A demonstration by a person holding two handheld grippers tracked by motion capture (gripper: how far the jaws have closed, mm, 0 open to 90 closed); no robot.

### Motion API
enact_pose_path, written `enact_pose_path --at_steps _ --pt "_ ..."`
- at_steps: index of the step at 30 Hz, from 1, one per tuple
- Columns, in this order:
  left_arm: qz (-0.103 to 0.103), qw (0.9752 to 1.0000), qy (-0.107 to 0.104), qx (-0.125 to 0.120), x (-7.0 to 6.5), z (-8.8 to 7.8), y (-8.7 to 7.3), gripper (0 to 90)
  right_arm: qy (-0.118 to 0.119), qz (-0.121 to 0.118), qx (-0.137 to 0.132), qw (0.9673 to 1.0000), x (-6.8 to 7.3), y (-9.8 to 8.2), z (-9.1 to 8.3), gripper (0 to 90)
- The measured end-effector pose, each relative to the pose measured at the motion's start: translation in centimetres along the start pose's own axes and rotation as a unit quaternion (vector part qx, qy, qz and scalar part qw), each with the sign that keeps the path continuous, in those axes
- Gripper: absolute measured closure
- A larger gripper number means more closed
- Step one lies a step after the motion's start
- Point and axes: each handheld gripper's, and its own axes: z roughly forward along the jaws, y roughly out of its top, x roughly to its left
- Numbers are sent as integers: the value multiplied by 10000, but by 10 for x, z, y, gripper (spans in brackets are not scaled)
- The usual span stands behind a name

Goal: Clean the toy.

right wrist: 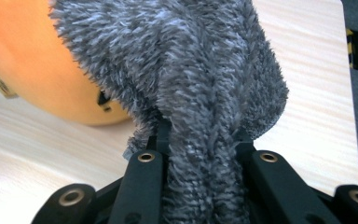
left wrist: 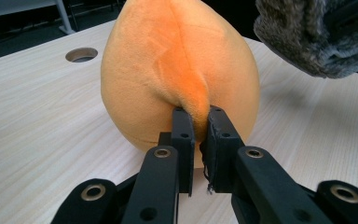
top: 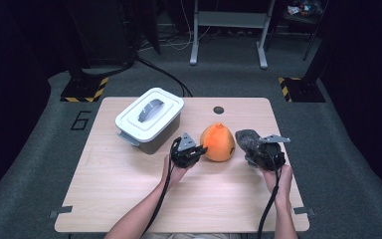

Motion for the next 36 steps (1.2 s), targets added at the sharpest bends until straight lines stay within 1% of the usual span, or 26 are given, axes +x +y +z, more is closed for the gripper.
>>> enact_pose_path --at_steps 3,4,5,6,7,9,10,12,13,14,15,16,17,18,20,21,22,24,26,28,30,32,33,34,35,36 --pt "5 10000 -13 6 0 0 0 832 -8 -14 45 10000 -1 -4 -2 731" --pt "0 10000 -30 16 -1 0 0 832 -45 18 102 9999 -3 -10 -6 730" --pt "0 10000 -30 16 -1 0 0 832 -45 18 102 9999 -3 -10 -6 730" --pt "9 10000 -21 22 -1 -1 0 832 -4 93 178 9998 -3 -15 -8 730" --pt "5 10000 -11 13 0 -1 0 832 3 53 193 9998 -4 -17 -9 729" --pt "-2 10000 -9 15 0 -1 -1 832 22 90 221 9997 -3 -20 -11 728" --pt "-1 10000 6 5 1 -1 -1 831 107 73 265 9996 -1 -26 -15 727" --pt "40 10000 14 13 1 -1 -1 831 212 42 260 9994 1 -30 -19 726" --pt "40 10000 14 13 1 -1 -1 831 212 42 260 9994 1 -30 -19 726" --pt "40 10000 14 15 1 -1 -1 831 265 34 301 9992 5 -35 -23 725" --pt "-6 10000 9 13 1 -1 -1 831 265 40 338 9991 7 -37 -24 724" --pt "-8 10000 5 18 1 -1 -1 831 326 12 364 9988 9 -40 -25 723" --pt "-8 10000 5 18 1 -1 -1 831 326 12 364 9988 9 -40 -25 723" --pt "-11 10000 12 14 1 -1 -1 831 384 12 387 9985 12 -47 -27 722" --pt "-16 10000 -18 42 2 -2 -1 831 467 13 447 9979 17 -53 -29 720" --pt "-21 10000 13 14 2 -1 -1 831 538 -8 470 9974 19 -57 -30 719" --pt "-18 10000 -3 20 2 -1 -1 831 611 0 500 9969 22 -61 -31 718" --pt "-13 10000 -21 34 2 -2 -1 831 693 -40 504 9963 28 -68 -32 717" --pt "-10 10000 -17 36 2 -1 -1 832 759 -94 579 9954 35 -76 -32 714" --pt "0 10000 -13 32 2 -1 -1 831 821 -74 601 9948 43 -82 -35 714" --pt "-2 10000 -10 38 2 -1 0 831 858 -150 604 9944 50 -87 -36 712" --pt "-14 10000 -3 33 2 -1 -1 831 942 -229 620 9934 57 -92 -36 710" --pt "-18 10000 4 43 2 -2 -1 831 957 -214 651 9930 62 -94 -36 710" --pt "-27 10000 -4 27 2 -1 -1 831 1034 -217 688 9920 66 -96 -36 709" --pt "-23 10000 -1 28 2 -1 -1 831 1100 -296 709 9910 69 -98 -36 707" --pt "-24 10000 -1 28 2 -1 -1 831 1111 -316 723 9907 73 -100 -35 706"
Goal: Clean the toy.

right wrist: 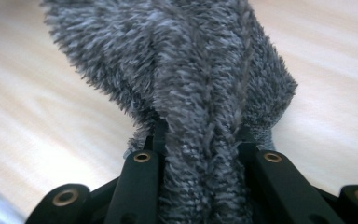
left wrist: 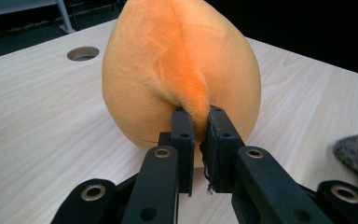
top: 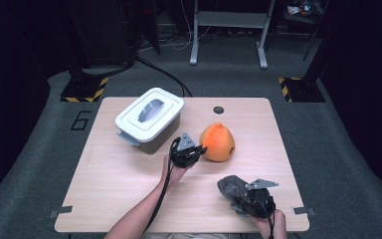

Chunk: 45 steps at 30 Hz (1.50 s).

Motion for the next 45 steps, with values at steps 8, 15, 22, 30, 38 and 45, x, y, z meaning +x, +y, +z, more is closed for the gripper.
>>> enact_pose_path --at_steps 8,15,22,30,38,45 --pt "-21 10000 17 -20 0 0 0 831 253 -142 222 9993 3 -1 7 392" --pt "-20 10000 15 -10 1 0 0 831 493 -266 32 9984 1 3 -6 143" --pt "-16 10000 5 1 1 0 0 831 571 -162 -496 9970 -14 11 -24 50" --pt "-1 10000 20 0 1 0 1 831 -75 77 -878 9961 -55 22 -21 9" --pt "-19 10000 -23 49 2 0 1 830 -571 369 -983 9928 -102 28 -1 0" --pt "43 10000 38 31 2 0 1 832 -822 477 -850 9918 -130 32 21 0"
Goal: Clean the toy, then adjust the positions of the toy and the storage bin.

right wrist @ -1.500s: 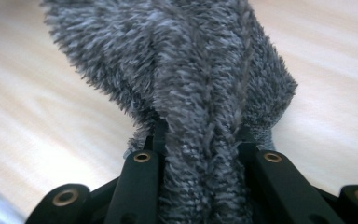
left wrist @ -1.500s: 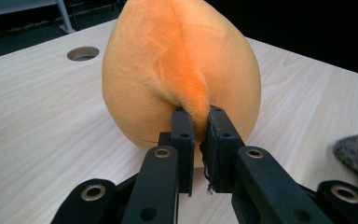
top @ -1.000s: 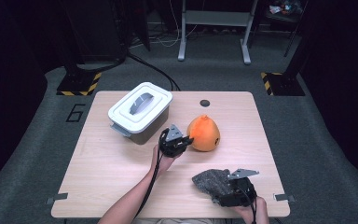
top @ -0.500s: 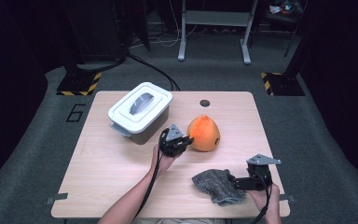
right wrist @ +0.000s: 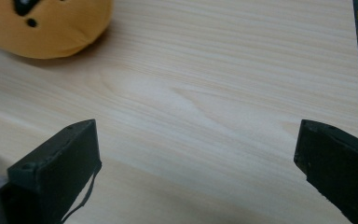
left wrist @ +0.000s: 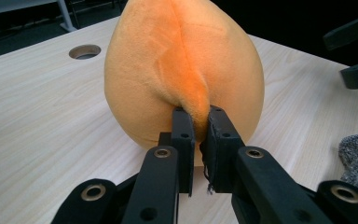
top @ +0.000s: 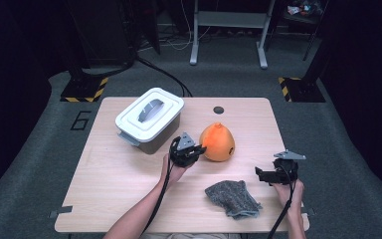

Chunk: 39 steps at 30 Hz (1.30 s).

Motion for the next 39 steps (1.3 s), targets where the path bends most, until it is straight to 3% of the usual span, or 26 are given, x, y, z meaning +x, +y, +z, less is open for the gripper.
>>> enact_pose_path --at_steps 5,9,16,26,32,39 --pt "10 10000 -40 82 1 -1 1 835 -12 7 143 9999 -5 0 16 0" --pt "25 10000 6 -18 0 -1 2 837 -101 48 177 9998 -10 -3 26 0" --pt "38 10000 38 -81 -1 -1 7 847 -159 -47 278 9995 -12 -6 33 0" --pt "223 9995 67 -199 -2 -5 28 849 -121 -34 245 9996 -14 -9 39 0" --pt "183 9995 65 -234 -4 -13 34 849 -122 -72 221 9997 -14 -9 39 0" --pt "272 9993 90 -245 -6 -37 40 848 -129 -63 221 9997 -14 -10 39 0"
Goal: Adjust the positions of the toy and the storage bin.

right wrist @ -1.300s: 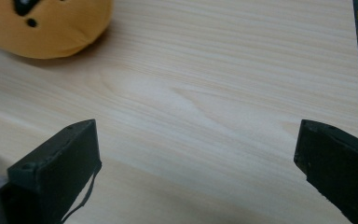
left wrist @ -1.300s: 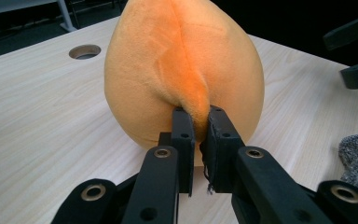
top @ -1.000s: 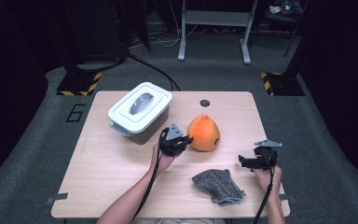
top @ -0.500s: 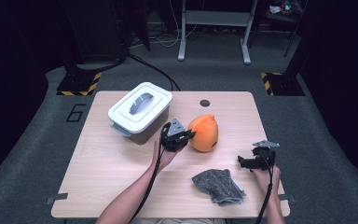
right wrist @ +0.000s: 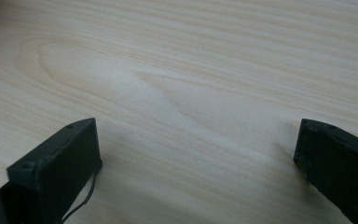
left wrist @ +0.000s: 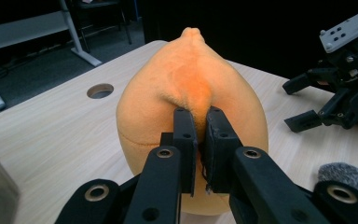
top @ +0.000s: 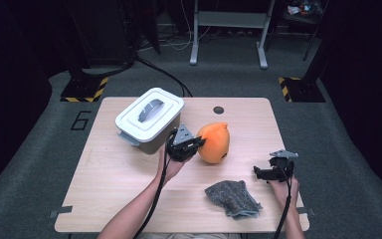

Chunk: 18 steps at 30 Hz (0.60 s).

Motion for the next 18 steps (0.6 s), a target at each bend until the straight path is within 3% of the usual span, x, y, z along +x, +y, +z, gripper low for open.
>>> enact_pose_path --at_steps 15,18 --pt "103 9997 171 117 2 -46 -10 847 -9 13 -2 10000 0 0 0 0" --pt "47 9997 211 90 2 -54 -14 846 -8 10 -3 10000 0 0 0 0"
